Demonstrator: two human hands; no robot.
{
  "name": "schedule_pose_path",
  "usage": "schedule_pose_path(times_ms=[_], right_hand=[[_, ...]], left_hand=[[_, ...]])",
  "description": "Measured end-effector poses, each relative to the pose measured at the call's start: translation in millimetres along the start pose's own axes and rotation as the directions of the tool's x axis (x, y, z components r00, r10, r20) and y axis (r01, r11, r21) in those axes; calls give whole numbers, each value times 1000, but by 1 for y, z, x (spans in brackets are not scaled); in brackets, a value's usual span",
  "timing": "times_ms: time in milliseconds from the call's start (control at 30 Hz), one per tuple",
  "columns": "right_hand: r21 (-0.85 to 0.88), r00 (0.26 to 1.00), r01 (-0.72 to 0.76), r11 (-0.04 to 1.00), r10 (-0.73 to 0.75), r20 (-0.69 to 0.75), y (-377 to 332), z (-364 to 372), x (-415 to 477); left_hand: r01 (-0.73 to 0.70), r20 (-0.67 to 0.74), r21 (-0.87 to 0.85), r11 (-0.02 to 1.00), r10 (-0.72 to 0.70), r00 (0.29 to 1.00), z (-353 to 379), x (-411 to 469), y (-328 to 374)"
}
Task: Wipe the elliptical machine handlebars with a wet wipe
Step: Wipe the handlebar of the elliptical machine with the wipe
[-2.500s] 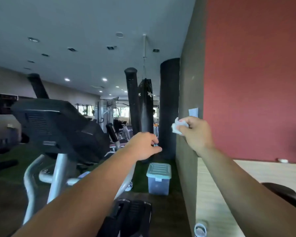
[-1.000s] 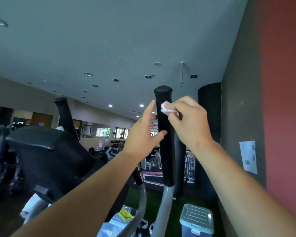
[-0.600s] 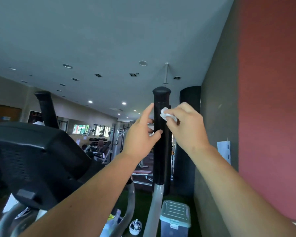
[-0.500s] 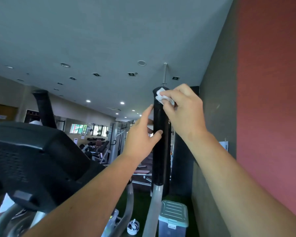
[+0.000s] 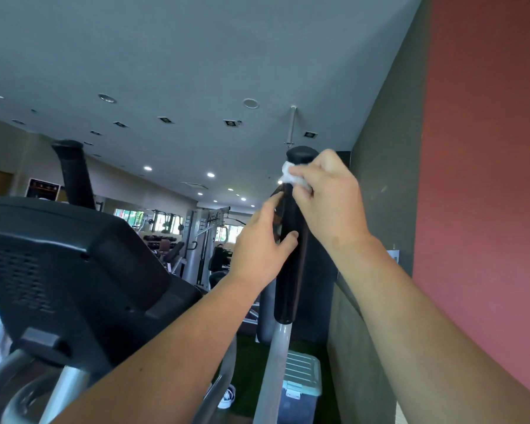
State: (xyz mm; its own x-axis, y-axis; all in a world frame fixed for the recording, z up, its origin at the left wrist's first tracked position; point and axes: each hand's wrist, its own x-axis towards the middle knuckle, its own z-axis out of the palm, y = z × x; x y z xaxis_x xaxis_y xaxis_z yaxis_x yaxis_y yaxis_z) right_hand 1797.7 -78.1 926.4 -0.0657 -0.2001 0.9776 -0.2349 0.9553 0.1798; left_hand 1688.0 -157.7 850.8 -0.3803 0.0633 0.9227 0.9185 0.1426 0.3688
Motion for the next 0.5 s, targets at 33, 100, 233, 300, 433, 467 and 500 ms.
schedule_pose_path(times_ms=[33,100,233,300,433,467,500], right_hand=[[-3,996,-66,998,66,62,3,3,-12],[-37,972,-138,990,143,185,8,7,-40],[-25,994,-32,999,34,103,-1,-2,-37],[1,998,33,999,-33,-57,-3,-9,-10],[68,996,-10,998,16,-89,13,-5,-17],[77,998,-55,996,57,-26,19,1,-35],[83,995,-94,992,92,32,24,6,-53]], left_hand=[[3,-6,-9,1000,-3,1000,1,-1,-1],[4,-9,-37,999,-4,1000,4,-3,-2],[-5,-6,-19,1000,5,1000,6,-4,-2],[-23,-15,11,1000,23,1000,4,-4,-2],[-15,-4,28,999,15,1000,4,-7,-4],[-5,4,39,999,5,1000,5,-9,-5],[2,11,55,998,-2,1000,6,-12,-7]])
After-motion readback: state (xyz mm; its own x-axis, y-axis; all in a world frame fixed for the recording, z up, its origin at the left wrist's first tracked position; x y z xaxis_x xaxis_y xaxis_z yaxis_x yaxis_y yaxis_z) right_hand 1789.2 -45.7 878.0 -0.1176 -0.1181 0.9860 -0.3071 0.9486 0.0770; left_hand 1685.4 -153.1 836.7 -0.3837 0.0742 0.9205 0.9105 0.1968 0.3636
